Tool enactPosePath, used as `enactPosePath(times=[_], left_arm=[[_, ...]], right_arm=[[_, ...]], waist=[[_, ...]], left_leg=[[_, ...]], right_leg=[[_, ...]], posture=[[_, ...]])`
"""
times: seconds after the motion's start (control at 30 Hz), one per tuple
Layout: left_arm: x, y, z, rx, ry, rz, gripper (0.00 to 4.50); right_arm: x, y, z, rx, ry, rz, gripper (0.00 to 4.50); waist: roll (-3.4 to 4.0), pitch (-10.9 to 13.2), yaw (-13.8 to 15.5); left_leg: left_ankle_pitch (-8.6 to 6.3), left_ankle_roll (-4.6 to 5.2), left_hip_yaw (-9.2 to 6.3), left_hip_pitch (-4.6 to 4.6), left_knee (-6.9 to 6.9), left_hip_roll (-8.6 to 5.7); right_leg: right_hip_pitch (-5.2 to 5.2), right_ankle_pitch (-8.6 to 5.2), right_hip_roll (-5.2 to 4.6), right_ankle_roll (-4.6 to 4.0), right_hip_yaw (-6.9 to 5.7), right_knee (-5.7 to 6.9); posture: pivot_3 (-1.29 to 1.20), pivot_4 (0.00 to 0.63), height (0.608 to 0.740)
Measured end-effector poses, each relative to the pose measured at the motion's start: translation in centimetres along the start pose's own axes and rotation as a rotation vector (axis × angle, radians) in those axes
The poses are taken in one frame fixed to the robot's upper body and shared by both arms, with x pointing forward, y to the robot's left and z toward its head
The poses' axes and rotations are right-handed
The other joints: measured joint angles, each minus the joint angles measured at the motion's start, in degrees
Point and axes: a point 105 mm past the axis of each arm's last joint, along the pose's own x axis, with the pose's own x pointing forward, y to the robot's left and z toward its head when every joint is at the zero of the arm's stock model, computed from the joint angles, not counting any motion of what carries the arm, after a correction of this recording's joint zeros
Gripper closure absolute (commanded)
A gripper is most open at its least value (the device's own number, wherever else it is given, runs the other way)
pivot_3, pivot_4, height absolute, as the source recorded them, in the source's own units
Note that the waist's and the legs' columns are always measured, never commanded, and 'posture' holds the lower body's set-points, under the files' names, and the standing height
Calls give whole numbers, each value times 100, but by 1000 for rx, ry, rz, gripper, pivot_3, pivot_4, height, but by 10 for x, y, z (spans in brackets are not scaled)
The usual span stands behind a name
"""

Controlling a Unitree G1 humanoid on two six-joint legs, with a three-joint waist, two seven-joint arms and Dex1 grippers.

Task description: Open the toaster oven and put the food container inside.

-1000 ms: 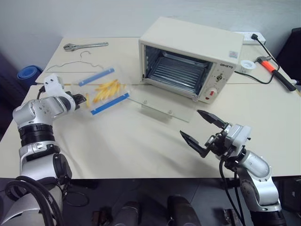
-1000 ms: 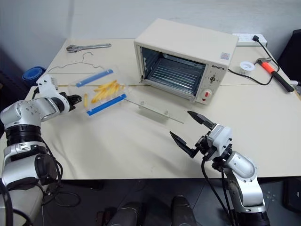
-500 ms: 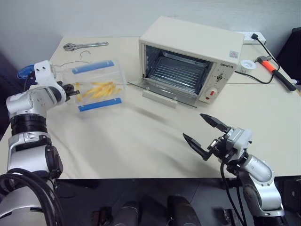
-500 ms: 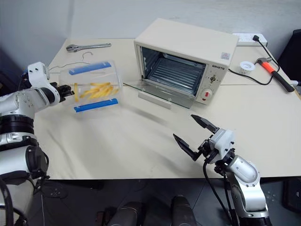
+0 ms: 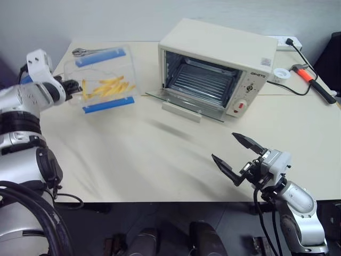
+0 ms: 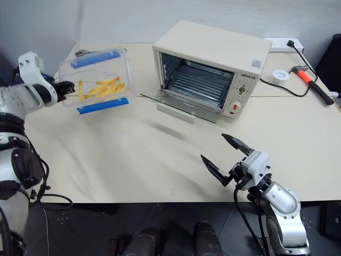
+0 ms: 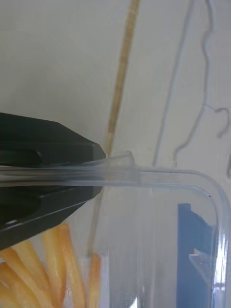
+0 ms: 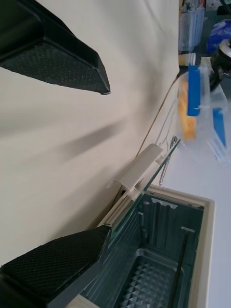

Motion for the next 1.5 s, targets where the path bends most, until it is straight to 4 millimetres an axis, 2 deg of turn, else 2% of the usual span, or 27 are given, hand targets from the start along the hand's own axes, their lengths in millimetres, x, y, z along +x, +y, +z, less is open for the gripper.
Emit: enactPosePath(times=[0.1, 0.27, 0.37, 0.5, 0.7, 0.87, 1.03, 1.17, 1.37, 1.5], left_arm=[[10, -32, 4, 51, 30, -99, 4482], [28, -100, -2, 98, 82, -291, 4482], [32, -131, -2, 108, 87, -372, 4482], [35, -156, -8, 162, 116, -434, 4482], [45, -179, -40, 202, 207, -478, 4482], [48, -193, -53, 230, 230, -506, 4482], [56, -185, -75, 272, 264, -468, 4482], [58, -185, -75, 310, 249, -461, 4482], [59, -193, -74, 287, 213, -499, 2588], [58, -195, -62, 198, 135, -539, 1417]], right_arm=[[0, 0, 1, -7, -6, 3, 0], [-1, 2, -1, -10, -1, 3, 0], [-6, 5, -5, -1, 11, -10, 0], [-11, 9, -9, 14, 27, -32, 0], [-14, 10, -10, 6, 28, -54, 0], [-18, 12, -11, 5, 29, -83, 0], [-20, 12, -11, -8, 30, -97, 0], [-20, 13, -11, -10, 27, -103, 0], [-16, 14, -9, -6, 7, -112, 0], [-16, 13, -9, -2, 2, -116, 0]], waist=[[-3, 0, 32], [-6, 2, 3], [-6, 2, -41], [-6, 2, -93], [-6, 2, -85], [-6, 2, -59], [-6, 2, -52], [-6, 2, -10], [-6, 2, -4], [-6, 2, -6]], left_leg=[[0, 4, -7, -2, 6, -10], [0, 6, -4, -6, 5, -10], [0, 5, 8, -6, -3, -4], [1, 5, 14, -4, -3, -1], [1, 5, 14, -5, -1, -3], [1, 5, 16, -4, -1, -3], [1, 5, 21, -4, 0, -3], [0, 5, 23, -4, 2, -4], [0, 5, 22, -4, 8, -6], [0, 5, 22, -4, 7, -4]], right_leg=[[3, 1, -2, 2, -3, 3], [-1, 2, -2, 4, -2, 4], [-12, 2, 0, 4, 3, 8], [-14, 2, 3, 4, 7, 11], [-15, 2, 3, 4, 8, 12], [-16, 2, 3, 4, 10, 12], [-17, 2, 5, 4, 12, 12], [-17, 2, 3, 4, 13, 13], [-14, 2, 2, 5, 13, 13], [-16, 2, 2, 4, 13, 15]], posture=[[0, 150, 740], [0, 150, 740], [0, 150, 740], [0, 150, 740], [0, 150, 740], [0, 150, 740], [0, 150, 740], [0, 150, 740], [0, 150, 740], [0, 150, 740]])
